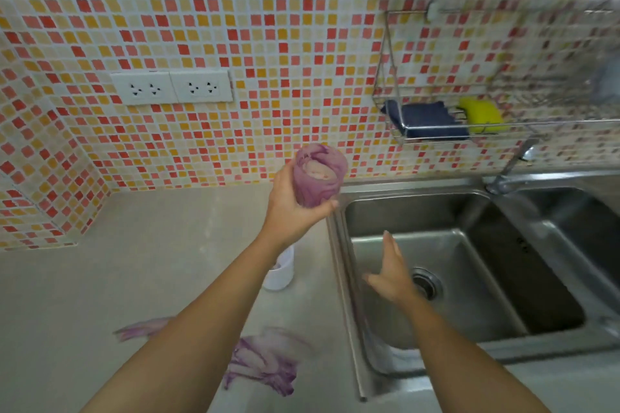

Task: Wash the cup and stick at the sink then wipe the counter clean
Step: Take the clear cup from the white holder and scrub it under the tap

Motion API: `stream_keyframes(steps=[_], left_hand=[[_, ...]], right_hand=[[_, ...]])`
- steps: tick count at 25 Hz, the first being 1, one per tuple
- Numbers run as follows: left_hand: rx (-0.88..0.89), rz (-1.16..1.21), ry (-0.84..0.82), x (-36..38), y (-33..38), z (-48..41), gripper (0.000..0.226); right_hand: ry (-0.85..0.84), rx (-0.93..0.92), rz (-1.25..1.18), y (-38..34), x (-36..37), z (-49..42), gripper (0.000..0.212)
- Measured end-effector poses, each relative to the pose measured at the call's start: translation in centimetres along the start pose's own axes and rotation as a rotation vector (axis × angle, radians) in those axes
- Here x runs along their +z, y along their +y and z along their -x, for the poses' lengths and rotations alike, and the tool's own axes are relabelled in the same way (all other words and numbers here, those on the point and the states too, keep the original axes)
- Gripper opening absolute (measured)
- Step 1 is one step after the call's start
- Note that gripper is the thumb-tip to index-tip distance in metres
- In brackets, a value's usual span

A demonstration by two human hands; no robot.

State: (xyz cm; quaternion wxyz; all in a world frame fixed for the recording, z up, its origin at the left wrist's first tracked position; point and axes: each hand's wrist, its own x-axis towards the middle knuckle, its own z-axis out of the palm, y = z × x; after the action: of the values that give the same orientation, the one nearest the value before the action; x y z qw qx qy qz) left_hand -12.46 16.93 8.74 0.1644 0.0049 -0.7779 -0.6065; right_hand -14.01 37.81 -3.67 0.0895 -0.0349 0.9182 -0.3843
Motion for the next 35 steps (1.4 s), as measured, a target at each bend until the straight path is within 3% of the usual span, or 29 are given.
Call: stream_keyframes(steps=[6,11,14,17,21,24,25,27,30,31,33,35], left_hand=[[-0.008,-0.299,-0.197,16.9,-2.3,0.1,0.084],[-0.069,-0.763,-0.247,27.5,-5.4,0.4,0.078],[-0.069,-1.038,-0.364,31.2,-4.7,-0.2,0.075],[0.218,-1.329,-0.360,33.8,-5.6,-1.2,0.086],[0.375,-1.523,-0.465,35.6,-6.3,-3.0,0.084],[0.496,-1.586,-0.531,36.4,-6.1,-3.9,0.080],[0.480,-1.554,-0.533,36.7,-6.4,-4.1,0.080],[0.283,-1.298,-0.440,36.8,-7.1,-4.3,0.079],[-0.318,-0.554,-0.166,37.7,-8.2,-4.4,0.085],[-0.427,-0.313,-0.094,38.4,-8.2,-4.8,0.084],[-0.492,-0.035,-0.069,40.4,-7.2,-5.9,0.078],[-0.490,0.077,-0.115,42.2,-6.2,-7.1,0.076]], right_hand=[[0.170,0.006,0.208,12.3,-11.5,-2.3,0.068],[0.060,0.039,0.481,23.7,-20.0,-4.3,0.064],[0.022,0.092,0.567,28.0,-23.1,-5.5,0.065],[0.017,0.112,0.615,31.2,-24.4,-6.4,0.065],[0.023,0.093,0.613,32.9,-24.7,-7.2,0.066],[0.033,0.076,0.586,33.7,-24.3,-7.1,0.080],[0.042,0.070,0.578,33.9,-24.2,-7.1,0.080],[0.048,0.061,0.548,33.9,-24.1,-7.0,0.076],[0.049,0.084,0.450,33.7,-24.4,-7.5,0.070],[0.074,0.098,0.391,33.6,-24.8,-8.3,0.066],[0.140,0.093,0.302,33.0,-26.3,-11.1,0.061],[0.113,0.065,0.268,31.5,-28.4,-15.0,0.070]])
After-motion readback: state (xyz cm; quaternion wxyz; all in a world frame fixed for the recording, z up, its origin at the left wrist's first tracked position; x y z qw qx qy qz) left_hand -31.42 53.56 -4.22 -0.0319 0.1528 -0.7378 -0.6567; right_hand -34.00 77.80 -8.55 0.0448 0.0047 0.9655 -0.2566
